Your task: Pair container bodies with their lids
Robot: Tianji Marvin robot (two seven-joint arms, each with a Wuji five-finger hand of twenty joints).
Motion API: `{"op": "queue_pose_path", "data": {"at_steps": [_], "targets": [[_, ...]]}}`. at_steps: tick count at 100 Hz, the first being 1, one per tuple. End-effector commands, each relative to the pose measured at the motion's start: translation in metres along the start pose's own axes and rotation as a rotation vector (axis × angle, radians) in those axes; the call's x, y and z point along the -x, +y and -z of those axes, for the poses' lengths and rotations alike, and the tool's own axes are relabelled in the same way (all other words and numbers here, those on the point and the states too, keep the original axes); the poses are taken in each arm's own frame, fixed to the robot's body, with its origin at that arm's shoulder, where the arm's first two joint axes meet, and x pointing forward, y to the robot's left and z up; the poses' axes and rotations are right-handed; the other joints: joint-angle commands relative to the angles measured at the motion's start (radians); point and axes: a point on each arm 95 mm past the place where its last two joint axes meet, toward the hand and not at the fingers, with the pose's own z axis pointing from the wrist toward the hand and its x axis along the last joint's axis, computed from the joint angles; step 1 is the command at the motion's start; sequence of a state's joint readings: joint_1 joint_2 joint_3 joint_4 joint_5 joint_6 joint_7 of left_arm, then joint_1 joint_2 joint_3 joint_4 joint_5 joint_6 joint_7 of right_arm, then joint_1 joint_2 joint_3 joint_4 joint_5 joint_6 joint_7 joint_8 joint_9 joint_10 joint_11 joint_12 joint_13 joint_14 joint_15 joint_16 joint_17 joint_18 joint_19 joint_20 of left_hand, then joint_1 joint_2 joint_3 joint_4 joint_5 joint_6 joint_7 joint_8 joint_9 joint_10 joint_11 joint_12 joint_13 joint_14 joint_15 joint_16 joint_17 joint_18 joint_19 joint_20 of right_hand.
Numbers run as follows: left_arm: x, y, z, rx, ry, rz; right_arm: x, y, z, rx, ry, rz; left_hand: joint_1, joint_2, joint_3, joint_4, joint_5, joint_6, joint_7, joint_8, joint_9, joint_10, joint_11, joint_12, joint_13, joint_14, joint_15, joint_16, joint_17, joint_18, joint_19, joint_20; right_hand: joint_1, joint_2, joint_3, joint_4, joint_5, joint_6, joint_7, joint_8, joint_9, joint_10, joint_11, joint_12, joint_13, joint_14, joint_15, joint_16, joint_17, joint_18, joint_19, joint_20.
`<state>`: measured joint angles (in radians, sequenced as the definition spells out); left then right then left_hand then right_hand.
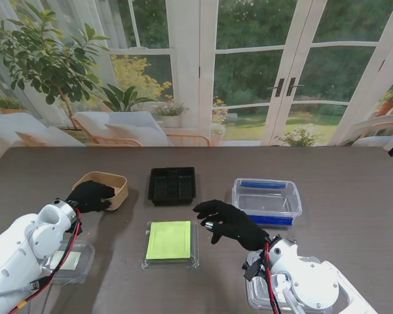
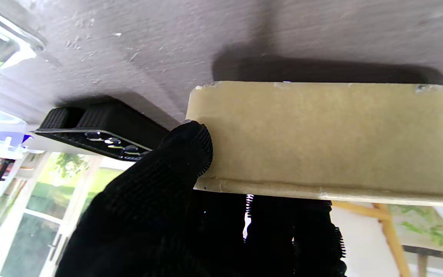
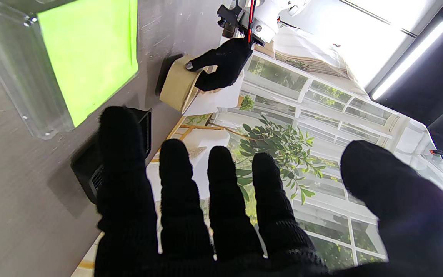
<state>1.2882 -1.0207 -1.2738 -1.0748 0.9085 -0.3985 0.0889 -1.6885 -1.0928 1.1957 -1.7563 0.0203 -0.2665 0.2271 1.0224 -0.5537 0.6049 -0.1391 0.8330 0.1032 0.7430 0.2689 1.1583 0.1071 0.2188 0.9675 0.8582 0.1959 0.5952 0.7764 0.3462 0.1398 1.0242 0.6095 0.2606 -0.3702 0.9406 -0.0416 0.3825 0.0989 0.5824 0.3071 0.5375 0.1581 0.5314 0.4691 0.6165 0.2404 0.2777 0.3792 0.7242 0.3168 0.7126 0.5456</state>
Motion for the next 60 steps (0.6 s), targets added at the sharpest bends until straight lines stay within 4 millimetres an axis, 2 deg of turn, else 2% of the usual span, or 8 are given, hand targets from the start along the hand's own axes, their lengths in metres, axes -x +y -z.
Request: {"op": "queue_pose_path", "data": {"at_steps": [1,18,35,52,60], "targets": [[-0.010,-0.003,-0.007,-0.004,0.025,0.012,0.000,-0.004,0.000,-0.020,-0.003,-0.005,0.058,-0.012,0.022,-0.009,0.004,-0.030,0.031,-0.002,0.024,-0.010,0.007,0.016,0.012,0.012,0.015,0.014,-0.003,0.000,0.028,0.015,-0.003,0.034,-0.032,-0.011,-0.007,-0.003,-0.003,-0.003,0.017,0.007,-0.003,-0.010,0.014,0.001,0.000,-0.010,-0.514,-0.015,0.003,0.027],[-0.021,-0.002,-0.012,0.007,0.060,0.021,0.000,-0.005,0.001,-0.021,-0.007,-0.008,0.051,0.003,0.017,-0.010,-0.006,-0.027,0.024,-0.005,0.016,-0.011,0.005,0.018,0.006,0.006,0.015,0.012,-0.004,0.003,0.028,0.018,-0.001,0.035,-0.033,-0.010,-0.006,-0.002,-0.003,-0.004,0.016,0.009,-0.003,-0.010,0.012,0.001,0.000,-0.010,-0.515,-0.016,0.004,0.026],[-0.033,0.001,-0.013,0.048,0.077,0.037,0.001,-0.004,0.001,-0.025,-0.010,-0.011,0.049,0.016,0.003,-0.008,-0.012,-0.009,0.013,-0.004,0.016,-0.001,0.012,0.032,0.015,0.011,0.059,0.018,0.034,0.046,0.072,0.053,-0.001,0.037,-0.034,-0.010,-0.006,-0.001,-0.004,-0.005,0.016,0.009,-0.003,-0.010,0.013,0.002,0.000,-0.010,-0.516,-0.016,0.004,0.025],[-0.043,0.008,-0.013,0.080,0.075,0.068,0.002,-0.004,0.001,-0.030,-0.012,-0.013,0.050,0.023,-0.008,-0.004,-0.007,0.007,0.002,0.001,0.019,0.013,0.015,0.039,0.027,0.004,0.159,0.063,0.059,0.068,0.121,0.108,-0.001,0.038,-0.036,-0.010,-0.006,-0.001,-0.005,-0.005,0.014,0.009,-0.004,-0.010,0.011,0.004,-0.001,-0.010,-0.516,-0.016,0.004,0.024],[-0.046,0.011,-0.012,0.093,0.073,0.062,0.002,-0.005,0.001,-0.033,-0.012,-0.015,0.047,0.024,-0.008,-0.005,-0.006,0.011,-0.003,0.003,0.020,0.016,0.016,0.041,0.036,-0.017,0.239,0.100,0.083,0.069,0.190,0.169,-0.001,0.039,-0.036,-0.010,-0.007,-0.002,-0.006,-0.005,0.014,0.009,-0.004,-0.010,0.012,0.003,-0.001,-0.010,-0.516,-0.016,0.005,0.023]]}}
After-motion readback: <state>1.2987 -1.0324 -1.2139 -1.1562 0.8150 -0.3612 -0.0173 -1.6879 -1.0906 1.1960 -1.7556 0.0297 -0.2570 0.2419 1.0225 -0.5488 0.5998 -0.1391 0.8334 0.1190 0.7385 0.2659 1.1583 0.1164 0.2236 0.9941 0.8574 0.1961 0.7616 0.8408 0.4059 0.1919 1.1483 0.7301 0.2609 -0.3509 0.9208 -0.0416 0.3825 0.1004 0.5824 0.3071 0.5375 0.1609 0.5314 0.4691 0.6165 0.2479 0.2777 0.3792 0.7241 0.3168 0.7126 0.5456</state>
